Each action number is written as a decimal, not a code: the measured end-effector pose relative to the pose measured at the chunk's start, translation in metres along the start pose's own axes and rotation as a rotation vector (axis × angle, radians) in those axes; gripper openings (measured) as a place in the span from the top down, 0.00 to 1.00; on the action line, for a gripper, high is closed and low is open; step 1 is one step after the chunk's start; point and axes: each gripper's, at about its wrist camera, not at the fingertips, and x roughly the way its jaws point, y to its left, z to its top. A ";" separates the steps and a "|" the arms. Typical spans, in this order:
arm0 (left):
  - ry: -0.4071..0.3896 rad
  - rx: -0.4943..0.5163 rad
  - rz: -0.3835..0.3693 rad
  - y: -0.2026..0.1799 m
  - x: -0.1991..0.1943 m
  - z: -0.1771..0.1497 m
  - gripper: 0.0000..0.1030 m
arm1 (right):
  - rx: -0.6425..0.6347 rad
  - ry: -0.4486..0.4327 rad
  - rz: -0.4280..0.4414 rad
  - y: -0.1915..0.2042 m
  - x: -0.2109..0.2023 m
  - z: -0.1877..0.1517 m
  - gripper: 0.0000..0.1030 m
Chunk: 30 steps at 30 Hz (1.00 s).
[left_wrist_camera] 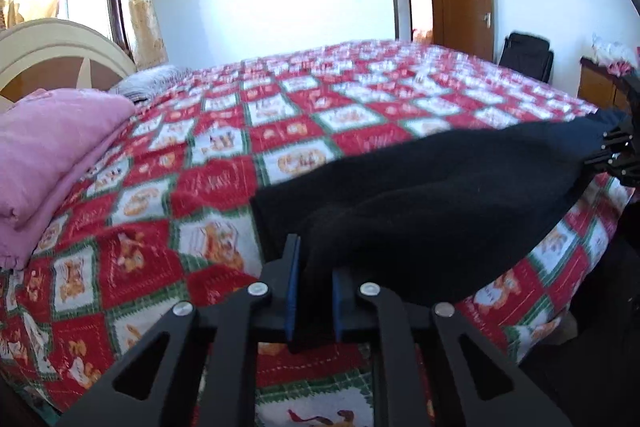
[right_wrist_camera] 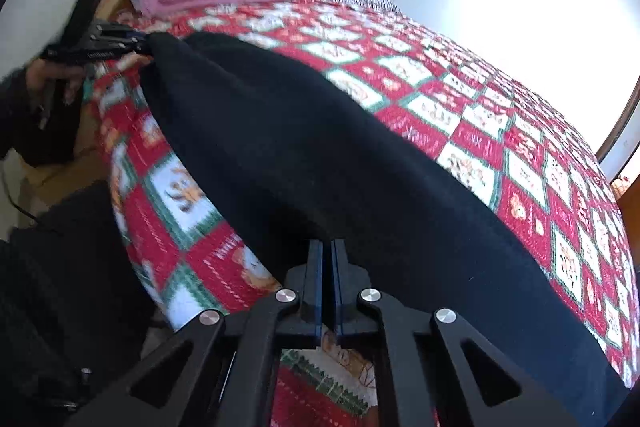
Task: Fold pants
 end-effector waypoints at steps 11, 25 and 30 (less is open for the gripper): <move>0.049 0.018 0.003 0.002 0.012 -0.037 0.74 | -0.042 0.083 0.009 0.010 0.026 -0.020 0.95; 0.055 -0.035 0.192 0.041 -0.023 -0.055 0.47 | 0.099 0.098 0.010 -0.029 -0.016 -0.045 0.71; -0.032 -0.038 0.151 0.020 -0.034 -0.029 0.41 | 0.193 0.095 -0.026 -0.052 -0.036 -0.058 0.71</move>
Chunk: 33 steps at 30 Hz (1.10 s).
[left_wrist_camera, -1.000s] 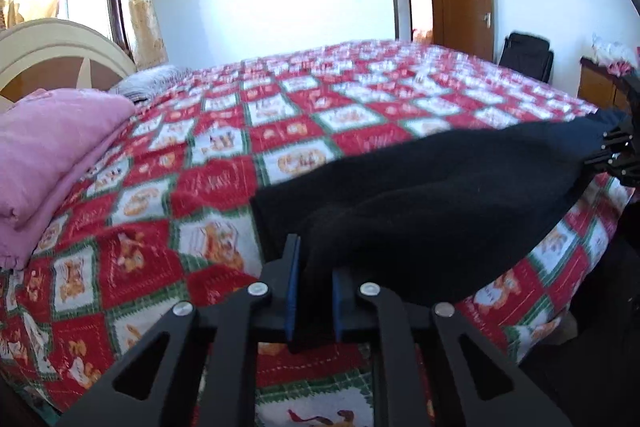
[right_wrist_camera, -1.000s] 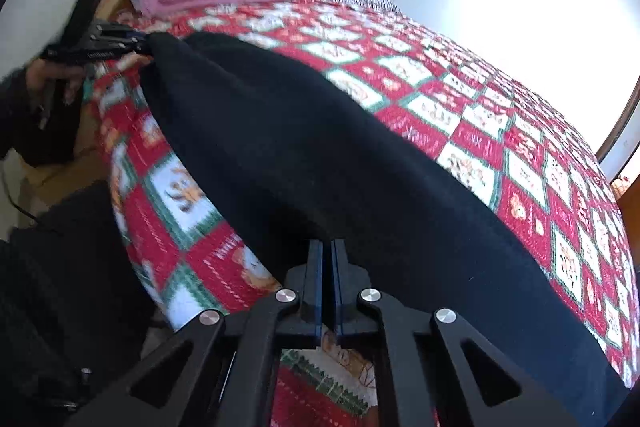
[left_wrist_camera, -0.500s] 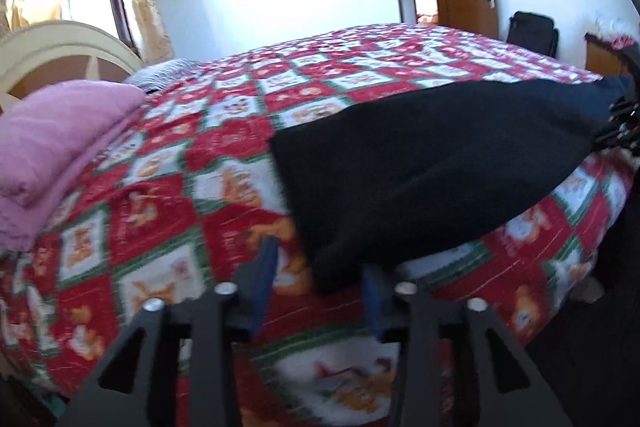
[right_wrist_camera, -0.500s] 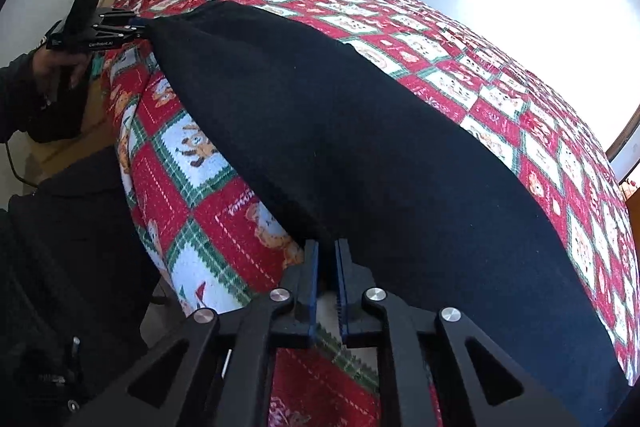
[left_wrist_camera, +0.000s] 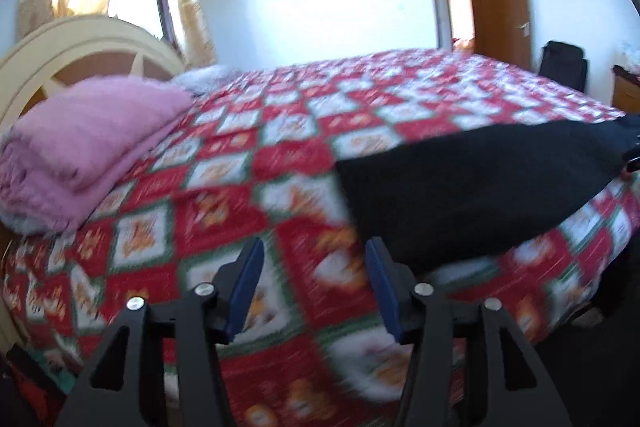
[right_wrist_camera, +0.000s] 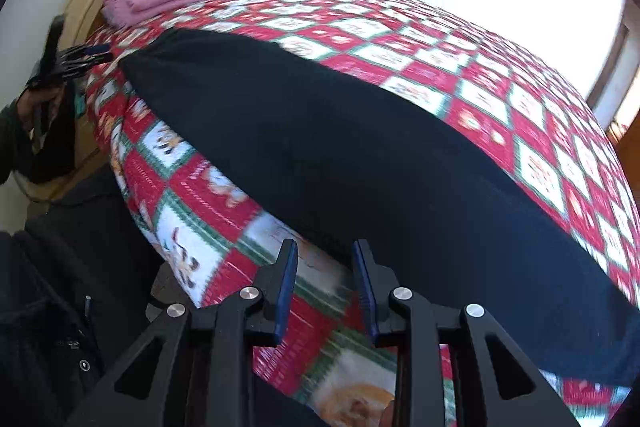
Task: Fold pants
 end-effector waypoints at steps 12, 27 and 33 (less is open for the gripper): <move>0.029 0.042 -0.213 -0.101 0.058 0.050 0.35 | 0.550 -0.150 -0.342 -0.201 -0.139 -0.056 0.71; 0.110 -0.015 -0.160 -0.088 0.082 0.037 0.34 | 1.028 -0.022 -0.155 -0.366 -0.104 -0.115 0.71; 0.100 -0.014 -0.158 -0.091 0.090 0.040 0.27 | 0.957 0.043 -0.193 -0.362 -0.091 -0.109 0.90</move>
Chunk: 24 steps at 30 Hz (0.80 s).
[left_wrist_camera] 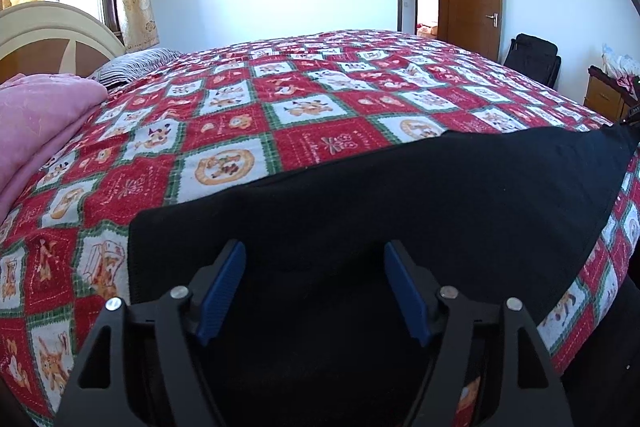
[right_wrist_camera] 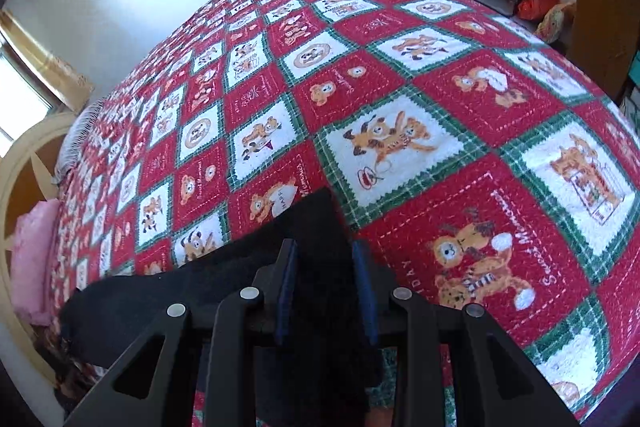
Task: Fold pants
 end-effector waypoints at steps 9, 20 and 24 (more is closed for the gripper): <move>-0.026 -0.011 0.000 0.001 -0.001 -0.003 0.27 | -0.113 -0.169 -0.042 0.035 -0.031 0.024 0.92; -0.056 -0.017 0.017 0.003 -0.007 -0.009 0.27 | -0.111 -0.109 -0.190 0.016 -0.005 0.009 0.61; -0.065 -0.017 0.020 0.003 -0.009 -0.011 0.27 | -0.067 -0.173 -0.139 0.009 -0.043 -0.013 0.52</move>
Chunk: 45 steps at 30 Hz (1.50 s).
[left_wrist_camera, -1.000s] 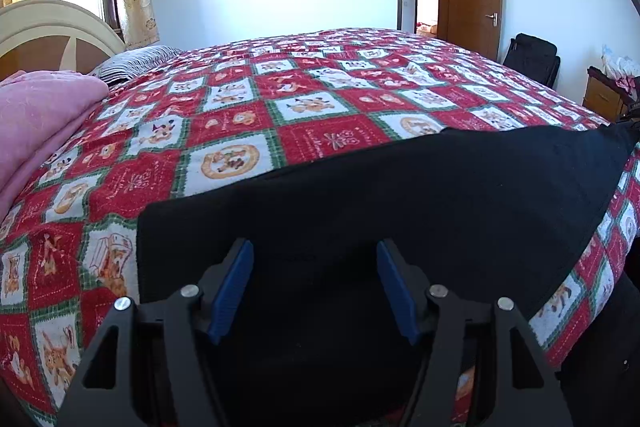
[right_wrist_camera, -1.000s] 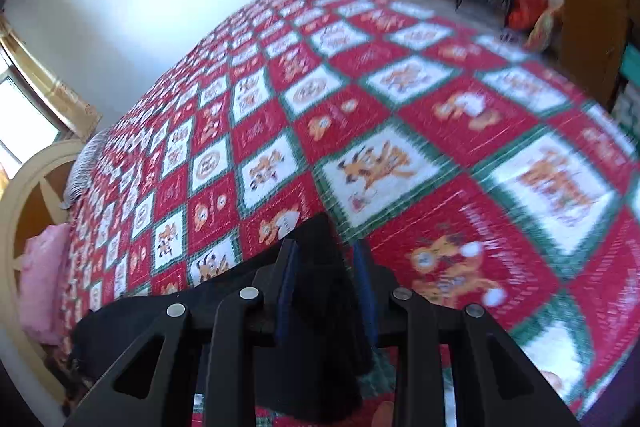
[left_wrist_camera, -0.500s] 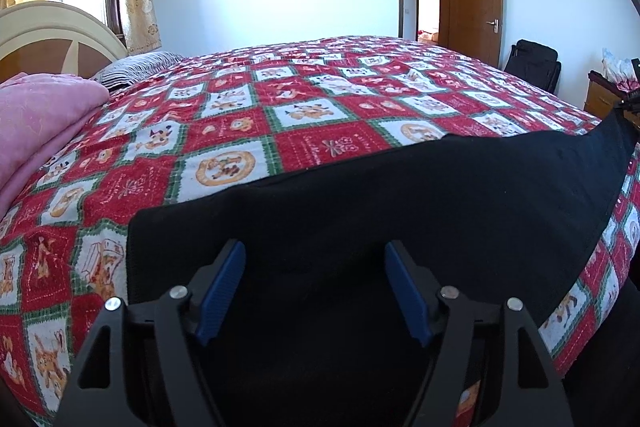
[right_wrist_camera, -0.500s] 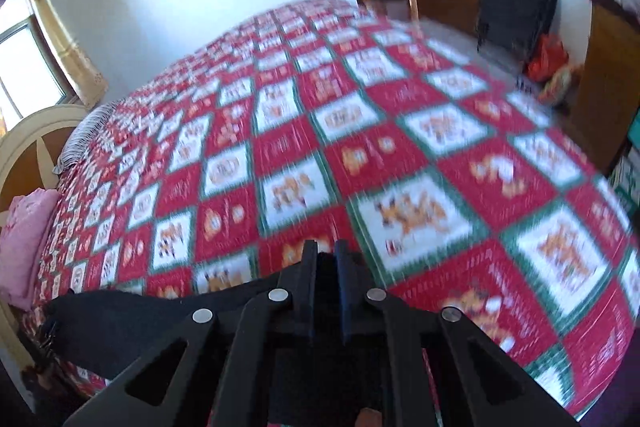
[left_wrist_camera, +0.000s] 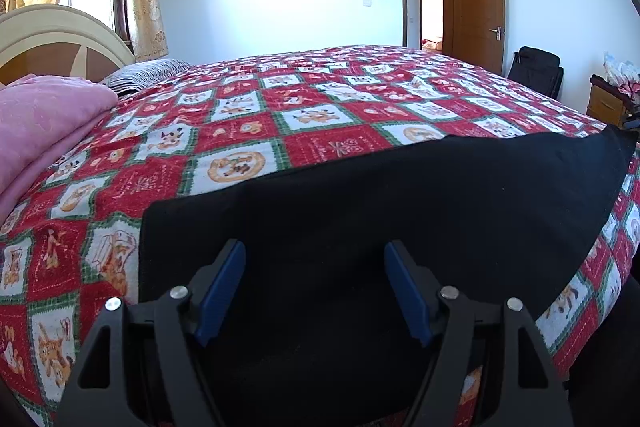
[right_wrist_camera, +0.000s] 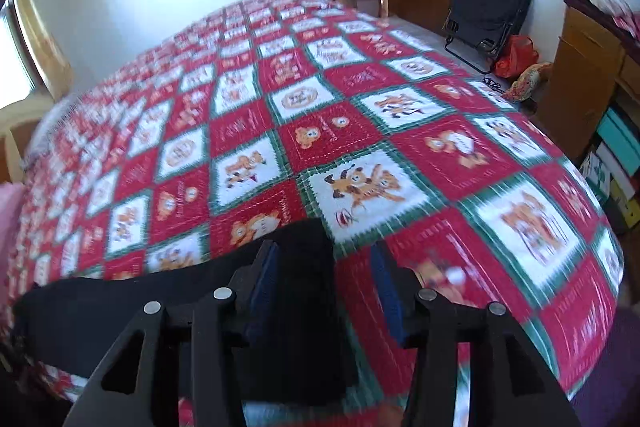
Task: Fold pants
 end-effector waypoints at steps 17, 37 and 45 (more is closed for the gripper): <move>-0.005 -0.012 -0.020 0.003 -0.004 -0.003 0.27 | -0.076 -0.014 0.006 0.008 -0.031 -0.047 0.92; -0.003 -0.137 0.100 0.054 -0.016 -0.004 0.26 | -0.420 0.019 0.289 0.183 0.004 -0.039 0.59; 0.018 -0.158 0.109 0.063 -0.004 -0.014 0.12 | -0.649 0.168 0.408 0.303 0.079 -0.074 0.59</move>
